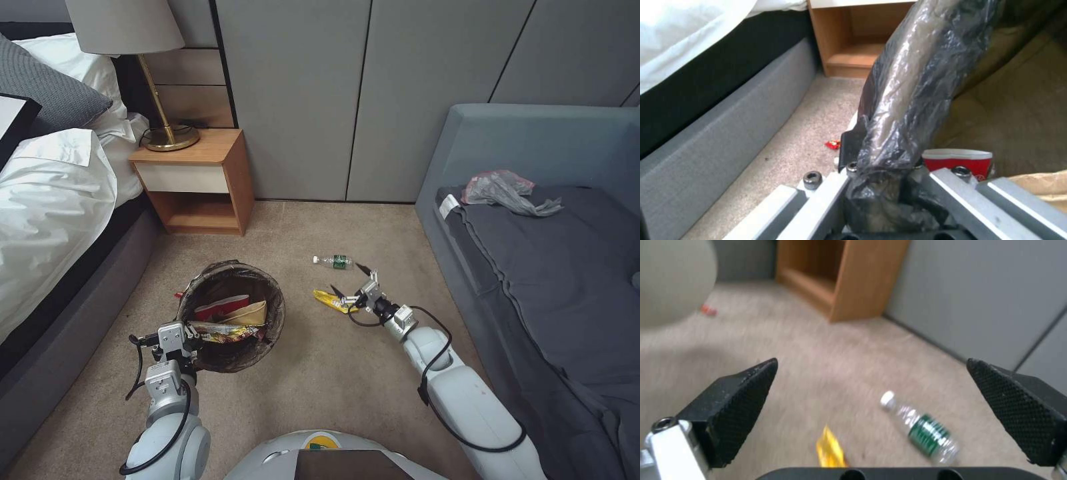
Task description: Pick up the trash bin, then pick up the garbage from the floor and place it into the trash bin.
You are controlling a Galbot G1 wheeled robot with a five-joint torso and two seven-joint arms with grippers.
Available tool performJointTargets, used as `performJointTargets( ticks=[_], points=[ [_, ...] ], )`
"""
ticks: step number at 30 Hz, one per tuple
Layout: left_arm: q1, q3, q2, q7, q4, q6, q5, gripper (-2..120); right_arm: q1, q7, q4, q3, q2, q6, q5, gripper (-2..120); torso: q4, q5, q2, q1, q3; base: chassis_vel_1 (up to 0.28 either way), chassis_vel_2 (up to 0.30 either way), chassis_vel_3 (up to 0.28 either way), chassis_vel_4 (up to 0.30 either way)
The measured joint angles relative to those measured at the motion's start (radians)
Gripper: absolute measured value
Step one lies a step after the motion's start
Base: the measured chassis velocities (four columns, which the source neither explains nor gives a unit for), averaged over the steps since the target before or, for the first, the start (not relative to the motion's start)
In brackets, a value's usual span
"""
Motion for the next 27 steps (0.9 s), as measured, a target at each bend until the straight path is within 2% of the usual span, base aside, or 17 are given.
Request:
performJointTargets(
  ticks=[5,6,7,10,12,19,27],
  points=[
    [-0.005,0.005,0.001,-0.001,0.005,0.003,0.002,0,0.056,-0.074,-0.144,-0.018,0.013,0.025,-0.025,100,0.0001,-0.0001,0.000,0.000,0.000,0.000,0.000,0.000,0.000],
    [-0.006,0.005,0.001,-0.001,0.007,0.003,0.002,0,0.075,-0.110,-0.205,-0.018,0.026,0.035,-0.041,100,0.0001,0.0000,0.000,0.000,0.000,0.000,0.000,0.000,0.000],
    [-0.006,0.005,0.001,-0.001,0.007,0.003,0.002,0,0.075,-0.110,-0.205,-0.018,0.026,0.035,-0.041,100,0.0001,0.0000,0.000,0.000,0.000,0.000,0.000,0.000,0.000],
    [-0.004,0.005,0.003,-0.001,0.007,0.003,0.002,0,0.109,-0.155,-0.335,-0.015,0.052,0.057,-0.056,100,0.0003,-0.0001,0.000,0.000,0.000,0.000,0.000,0.000,0.000],
    [-0.004,0.005,0.004,-0.002,0.007,0.004,0.002,0,0.122,-0.172,-0.378,-0.014,0.059,0.067,-0.062,100,-0.0002,0.0000,0.000,0.000,0.000,0.000,0.000,0.000,0.000],
    [0.002,0.006,0.003,-0.002,0.004,0.004,0.003,0,0.169,-0.200,-0.486,-0.009,0.079,0.089,-0.084,100,0.0001,-0.0004,0.000,0.000,0.000,0.000,0.000,0.000,0.000],
    [0.006,0.006,0.003,-0.002,0.000,0.003,0.005,0,0.230,-0.177,-0.606,0.005,0.120,0.121,-0.115,100,0.0002,-0.0003,0.000,0.000,0.000,0.000,0.000,0.000,0.000]
  ],
)
